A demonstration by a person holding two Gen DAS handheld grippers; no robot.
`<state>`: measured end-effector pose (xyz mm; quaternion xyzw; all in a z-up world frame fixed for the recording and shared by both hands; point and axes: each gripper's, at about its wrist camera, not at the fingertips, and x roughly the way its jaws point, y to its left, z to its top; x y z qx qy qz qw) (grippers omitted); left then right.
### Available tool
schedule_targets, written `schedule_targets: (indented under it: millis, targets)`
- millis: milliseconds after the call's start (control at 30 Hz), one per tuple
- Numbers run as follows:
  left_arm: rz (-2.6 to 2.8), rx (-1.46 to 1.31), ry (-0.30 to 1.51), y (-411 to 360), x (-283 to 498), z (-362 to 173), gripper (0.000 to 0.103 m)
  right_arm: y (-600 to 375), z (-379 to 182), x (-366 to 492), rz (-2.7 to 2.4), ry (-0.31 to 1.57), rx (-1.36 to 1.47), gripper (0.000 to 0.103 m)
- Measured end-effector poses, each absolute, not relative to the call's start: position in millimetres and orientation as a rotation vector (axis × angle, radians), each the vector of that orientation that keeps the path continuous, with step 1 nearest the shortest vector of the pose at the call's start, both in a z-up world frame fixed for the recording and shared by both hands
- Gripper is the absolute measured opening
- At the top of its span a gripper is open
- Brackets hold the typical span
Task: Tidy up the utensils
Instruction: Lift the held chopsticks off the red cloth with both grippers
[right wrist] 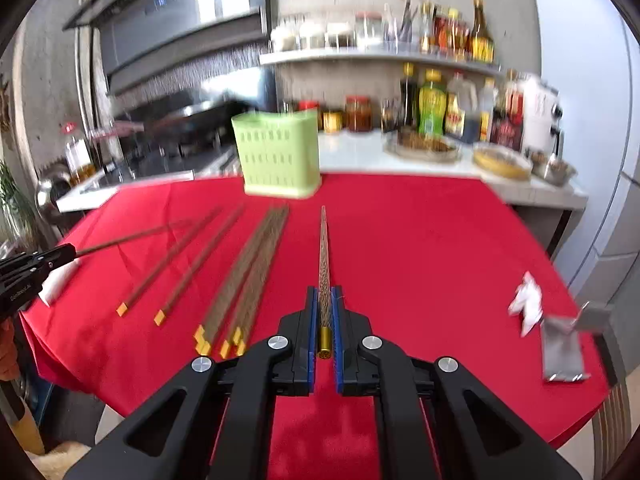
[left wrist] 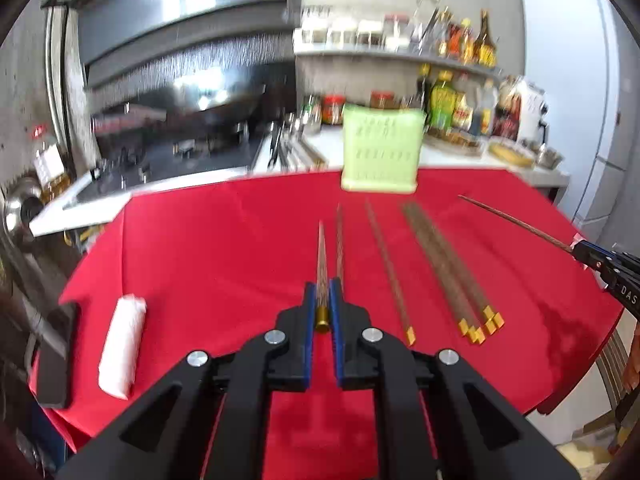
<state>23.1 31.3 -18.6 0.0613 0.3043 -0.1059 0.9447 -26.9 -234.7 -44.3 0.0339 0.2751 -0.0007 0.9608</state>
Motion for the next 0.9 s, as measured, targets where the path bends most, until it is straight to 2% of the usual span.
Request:
schedule_targets:
  millis: [200, 300, 467, 633, 833, 900]
  targets:
    - [-0.238, 0.121, 0.494, 25.1, 11.2, 21.4, 0.007, -231.5, 1.3, -42.8, 0.005, 0.430, 0.057, 0.007]
    - [-0.241, 0.111, 0.440, 27.4, 2.1, 37.8, 0.007, -228.2, 8.5, -44.6, -0.004, 0.462, 0.029, 0.007]
    - [-0.236, 0.104, 0.414, 32.4, -0.7, 41.1, 0.007, -229.6, -25.3, -28.9, 0.004, 0.661, 0.014, 0.007]
    - [-0.235, 0.102, 0.430, 30.1, 5.0, 33.2, 0.007, -228.7, -61.3, -6.4, 0.020, 0.771, 0.047, 0.007]
    - [-0.233, 0.098, 0.447, 33.7, 10.8, 24.2, 0.007, -227.4, -49.2, -8.0, -0.010, 0.656, 0.020, 0.007]
    - [-0.231, 0.095, 0.461, 33.5, 13.7, 18.6, 0.007, -230.3, -68.7, 11.0, -0.007, 0.706, 0.016, 0.004]
